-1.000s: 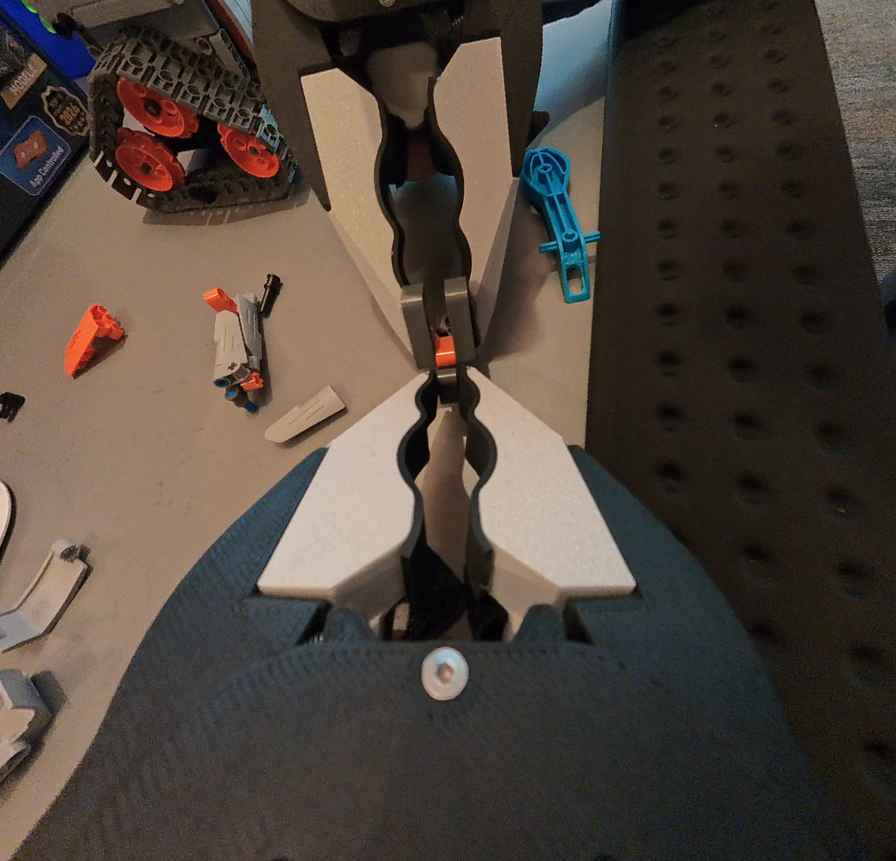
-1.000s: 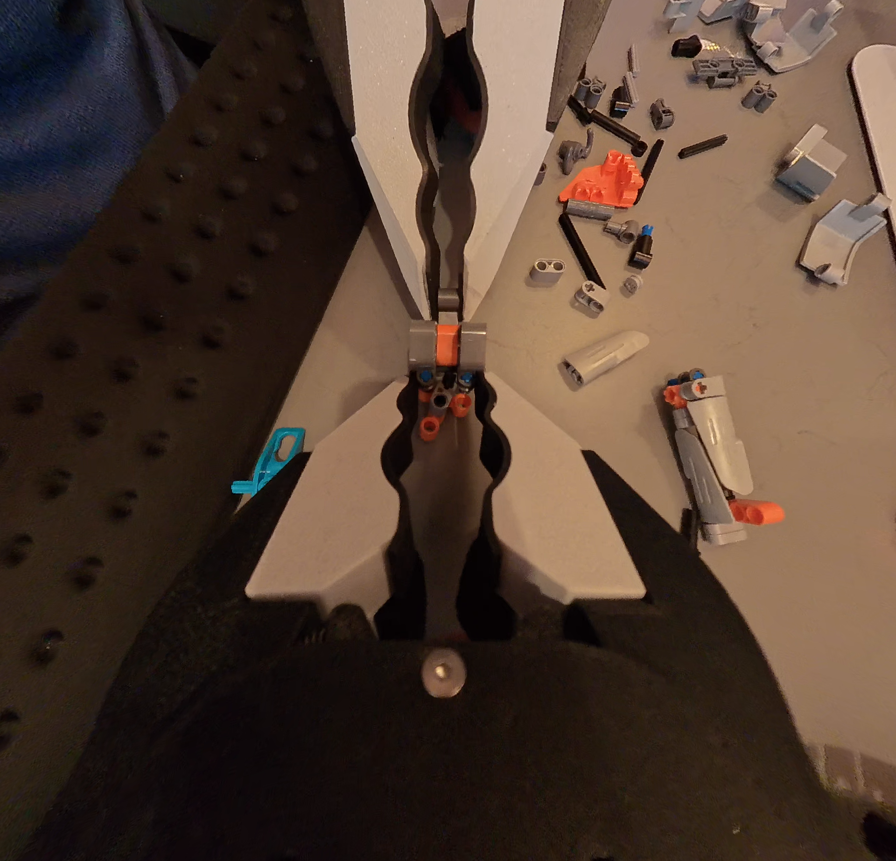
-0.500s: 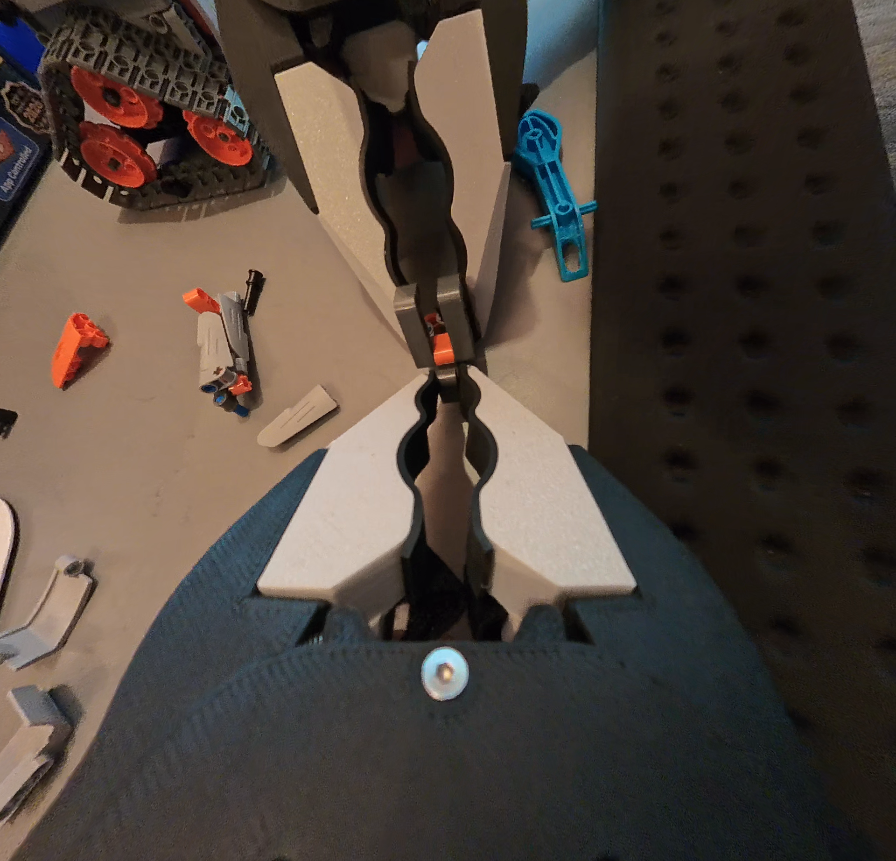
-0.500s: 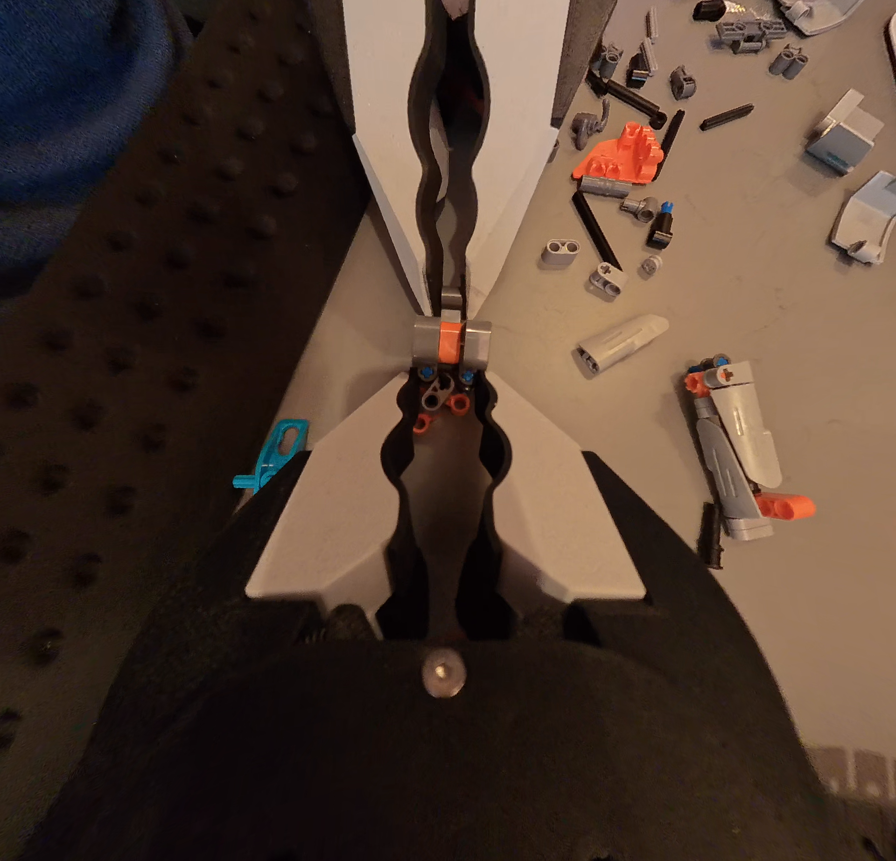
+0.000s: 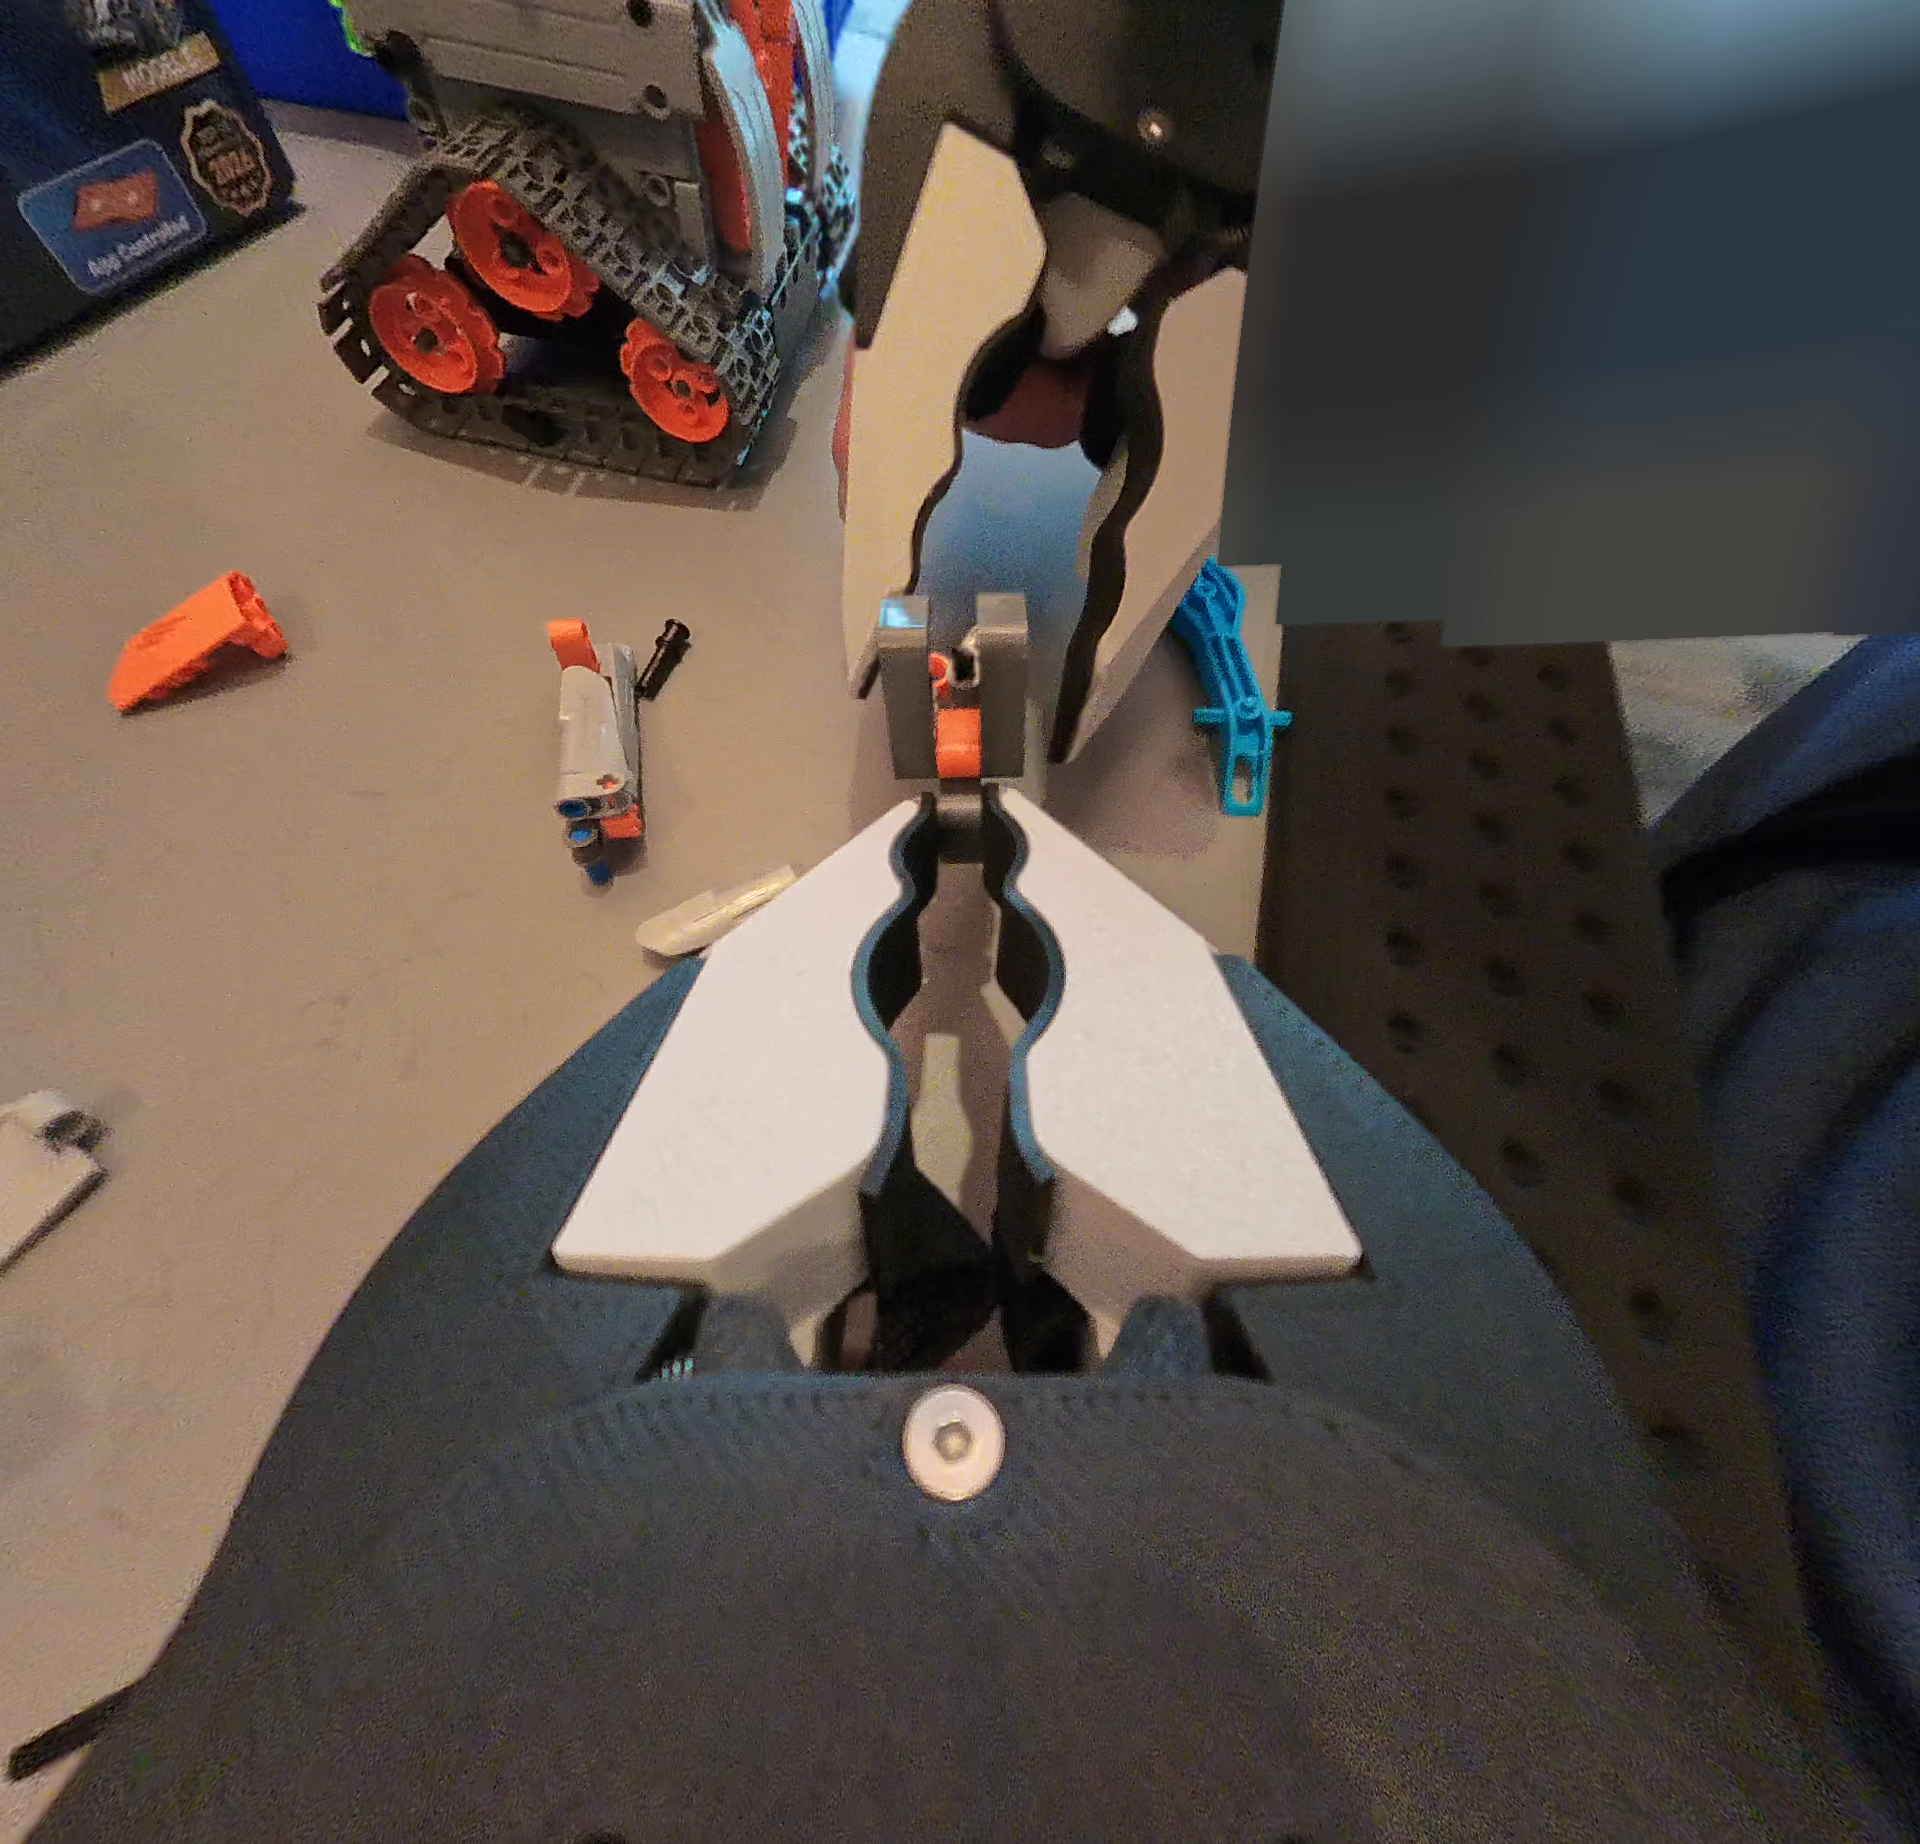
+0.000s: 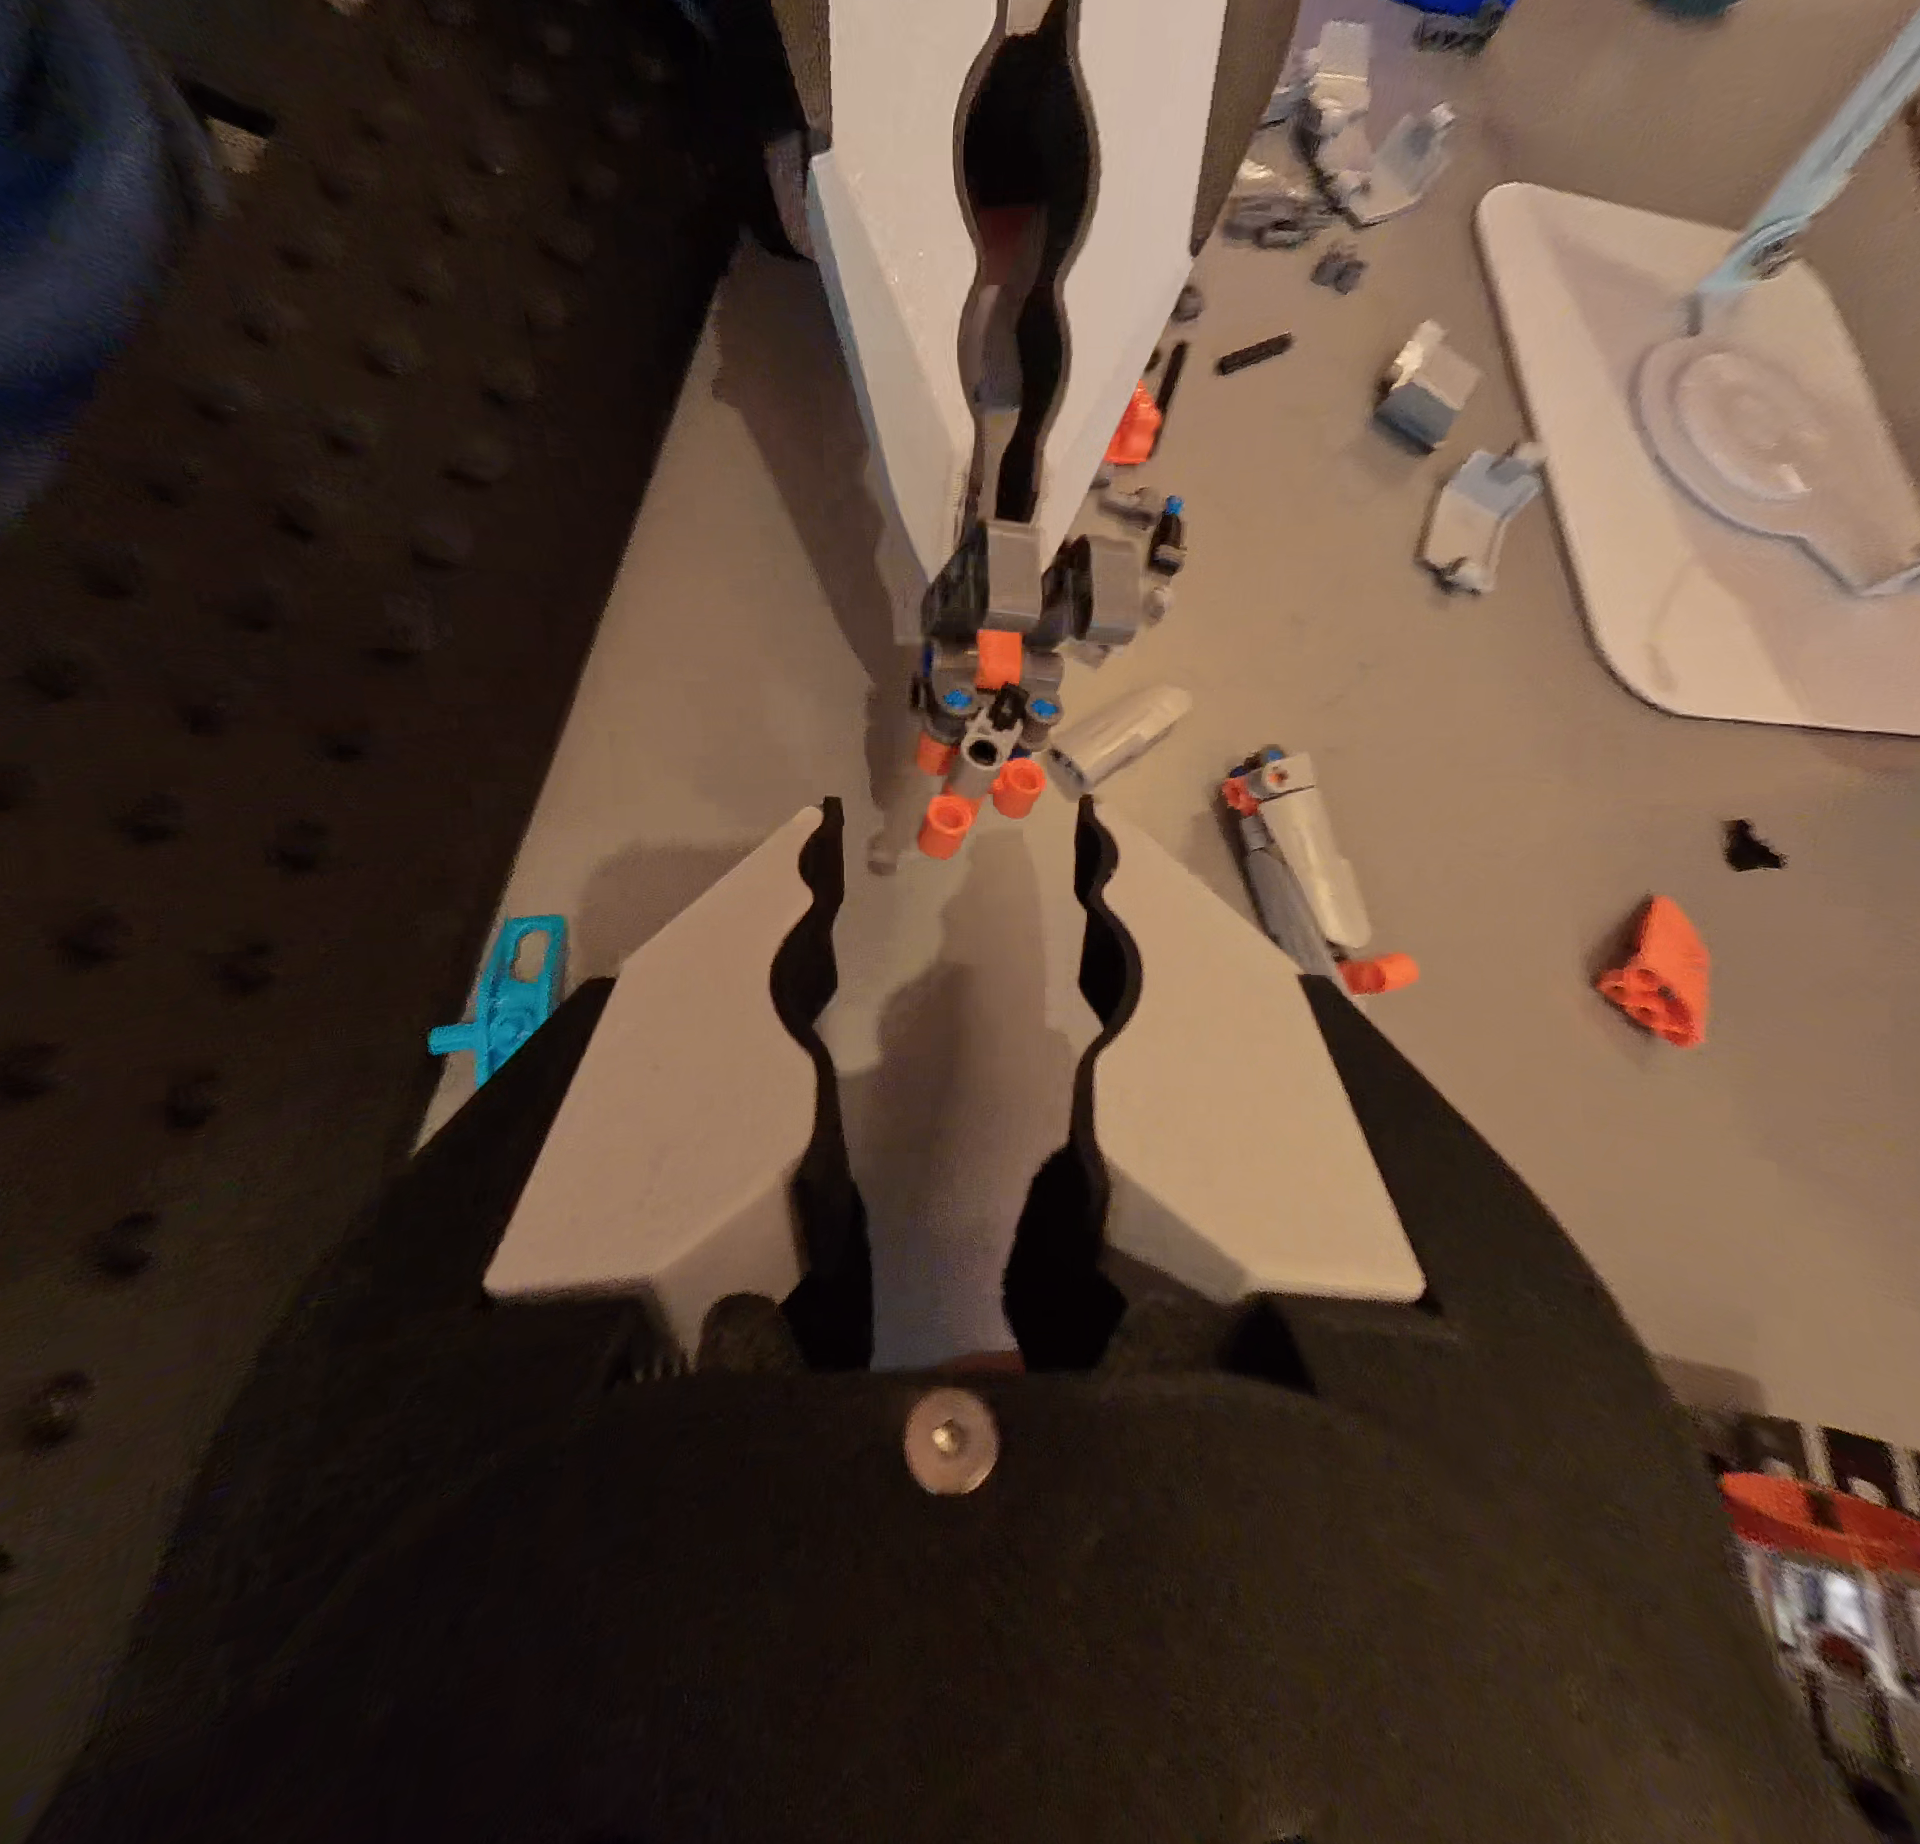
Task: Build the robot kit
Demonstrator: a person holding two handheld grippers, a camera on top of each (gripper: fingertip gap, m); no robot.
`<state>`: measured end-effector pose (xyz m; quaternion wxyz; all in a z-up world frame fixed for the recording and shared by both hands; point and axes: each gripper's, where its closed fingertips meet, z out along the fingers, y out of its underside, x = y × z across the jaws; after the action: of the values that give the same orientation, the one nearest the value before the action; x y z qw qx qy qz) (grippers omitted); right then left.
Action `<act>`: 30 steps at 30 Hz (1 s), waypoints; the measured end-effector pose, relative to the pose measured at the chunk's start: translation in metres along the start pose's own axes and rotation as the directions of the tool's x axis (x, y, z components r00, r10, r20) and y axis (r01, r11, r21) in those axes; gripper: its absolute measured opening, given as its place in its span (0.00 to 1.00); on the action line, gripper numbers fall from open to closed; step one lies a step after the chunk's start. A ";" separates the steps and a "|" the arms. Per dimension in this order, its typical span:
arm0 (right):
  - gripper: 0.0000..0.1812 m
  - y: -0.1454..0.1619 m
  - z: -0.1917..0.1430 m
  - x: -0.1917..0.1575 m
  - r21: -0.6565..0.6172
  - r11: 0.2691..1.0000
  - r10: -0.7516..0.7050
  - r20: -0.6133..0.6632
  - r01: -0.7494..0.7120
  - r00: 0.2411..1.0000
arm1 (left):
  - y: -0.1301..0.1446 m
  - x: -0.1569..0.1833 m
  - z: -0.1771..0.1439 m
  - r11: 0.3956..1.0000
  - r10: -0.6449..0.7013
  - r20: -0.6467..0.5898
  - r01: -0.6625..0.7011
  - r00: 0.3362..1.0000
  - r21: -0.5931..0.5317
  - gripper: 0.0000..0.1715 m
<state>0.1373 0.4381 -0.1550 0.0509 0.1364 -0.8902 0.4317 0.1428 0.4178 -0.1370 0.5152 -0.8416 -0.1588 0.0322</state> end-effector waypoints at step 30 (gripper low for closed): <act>0.12 -0.080 -0.031 0.039 0.146 0.988 0.082 -0.207 -0.052 0.975 | -0.055 -0.010 -0.053 0.939 0.152 0.192 -0.203 0.969 0.279 0.15</act>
<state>0.1218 0.4071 -0.0671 0.1215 0.0626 -0.8512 0.5067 0.1317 0.3922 -0.0650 0.6152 -0.7601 -0.1181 0.1728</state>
